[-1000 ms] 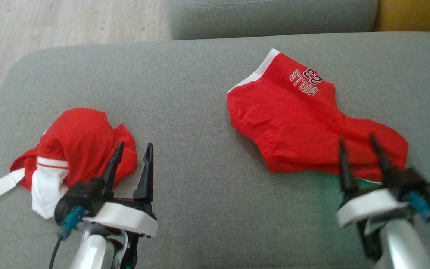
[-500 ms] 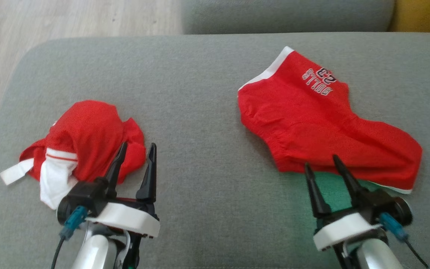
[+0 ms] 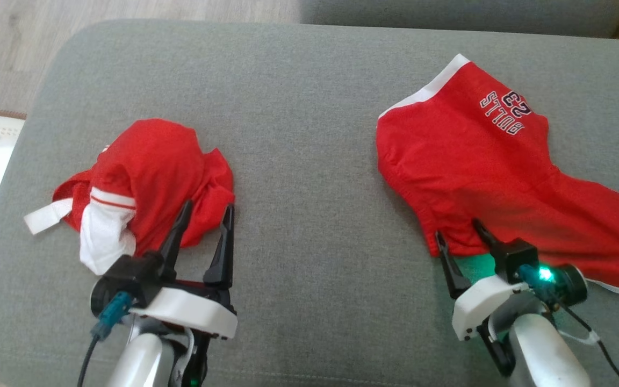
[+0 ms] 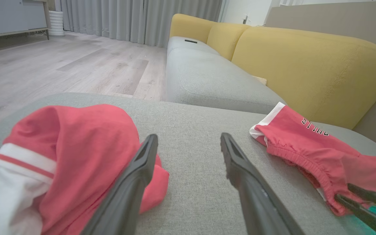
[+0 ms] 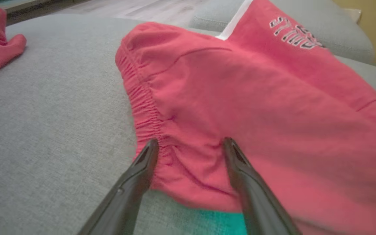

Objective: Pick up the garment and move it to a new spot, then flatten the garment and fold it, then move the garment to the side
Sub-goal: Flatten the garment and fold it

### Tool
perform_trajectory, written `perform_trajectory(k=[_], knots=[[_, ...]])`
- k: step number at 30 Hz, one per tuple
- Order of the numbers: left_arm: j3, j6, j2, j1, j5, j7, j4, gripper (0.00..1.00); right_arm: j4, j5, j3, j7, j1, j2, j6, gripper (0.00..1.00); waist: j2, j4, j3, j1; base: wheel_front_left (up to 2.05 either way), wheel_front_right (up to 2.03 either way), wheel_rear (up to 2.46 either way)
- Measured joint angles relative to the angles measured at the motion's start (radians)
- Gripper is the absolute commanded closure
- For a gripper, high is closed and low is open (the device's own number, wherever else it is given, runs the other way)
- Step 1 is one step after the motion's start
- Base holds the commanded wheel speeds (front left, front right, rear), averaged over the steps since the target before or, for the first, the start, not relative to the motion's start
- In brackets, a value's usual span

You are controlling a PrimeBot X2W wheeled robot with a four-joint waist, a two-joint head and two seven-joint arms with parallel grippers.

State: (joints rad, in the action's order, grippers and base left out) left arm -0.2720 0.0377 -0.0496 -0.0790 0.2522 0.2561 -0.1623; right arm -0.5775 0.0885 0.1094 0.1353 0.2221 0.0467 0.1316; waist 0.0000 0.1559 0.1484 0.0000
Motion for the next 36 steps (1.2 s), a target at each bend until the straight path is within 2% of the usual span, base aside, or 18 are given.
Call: perform_trajectory(k=[1,2,6,10,18,22,27,31,36], knots=[[0.000,-0.002,0.000,-0.003,0.000,0.000,0.000,0.00,-0.019,-0.007,0.002,-0.002,0.005,0.000,0.000,0.79,0.0000,0.001,0.001,0.0000,0.00,0.00,0.00],[0.001,-0.002,0.000,-0.007,0.000,0.000,0.000,0.00,-0.033,-0.018,0.007,-0.003,0.011,0.000,0.000,1.00,0.0000,0.001,0.002,0.0000,0.00,0.00,0.00],[0.002,-0.002,0.000,-0.009,0.000,0.000,-0.001,0.00,-0.059,-0.067,0.048,0.016,0.046,0.001,0.000,1.00,0.0000,-0.011,-0.002,0.0000,0.00,0.00,0.00],[0.003,-0.002,0.000,-0.009,0.000,0.000,-0.004,0.00,-0.041,-0.162,0.145,0.055,0.059,0.002,0.000,1.00,0.0000,-0.028,-0.016,0.0000,0.00,0.00,0.00],[0.012,-0.002,0.000,-0.007,0.000,0.000,-0.004,0.00,0.120,-0.283,0.260,0.063,0.059,0.004,0.000,1.00,0.0000,-0.063,-0.048,0.0000,0.00,0.00,0.00],[0.011,-0.002,0.000,-0.007,0.006,0.000,0.001,0.00,0.194,-0.292,0.272,0.039,0.060,0.005,0.000,1.00,0.0000,-0.058,-0.041,0.0000,0.00,0.00,0.00],[0.001,-0.002,0.000,-0.008,0.010,0.000,0.003,0.00,0.209,-0.252,0.256,0.001,0.100,0.006,0.000,1.00,0.0000,-0.037,-0.018,0.0000,0.00,0.00,0.00],[-0.004,-0.001,0.001,-0.010,0.015,0.000,0.007,0.00,0.188,-0.230,0.230,-0.013,0.194,0.019,0.000,1.00,0.0000,-0.011,0.007,0.0000,0.00,0.00,0.00],[-0.015,-0.001,0.001,-0.031,0.015,0.000,0.007,0.00,0.102,-0.221,0.223,-0.022,0.315,0.043,0.000,1.00,0.0000,0.029,0.043,0.0000,0.00,0.00,0.00]])
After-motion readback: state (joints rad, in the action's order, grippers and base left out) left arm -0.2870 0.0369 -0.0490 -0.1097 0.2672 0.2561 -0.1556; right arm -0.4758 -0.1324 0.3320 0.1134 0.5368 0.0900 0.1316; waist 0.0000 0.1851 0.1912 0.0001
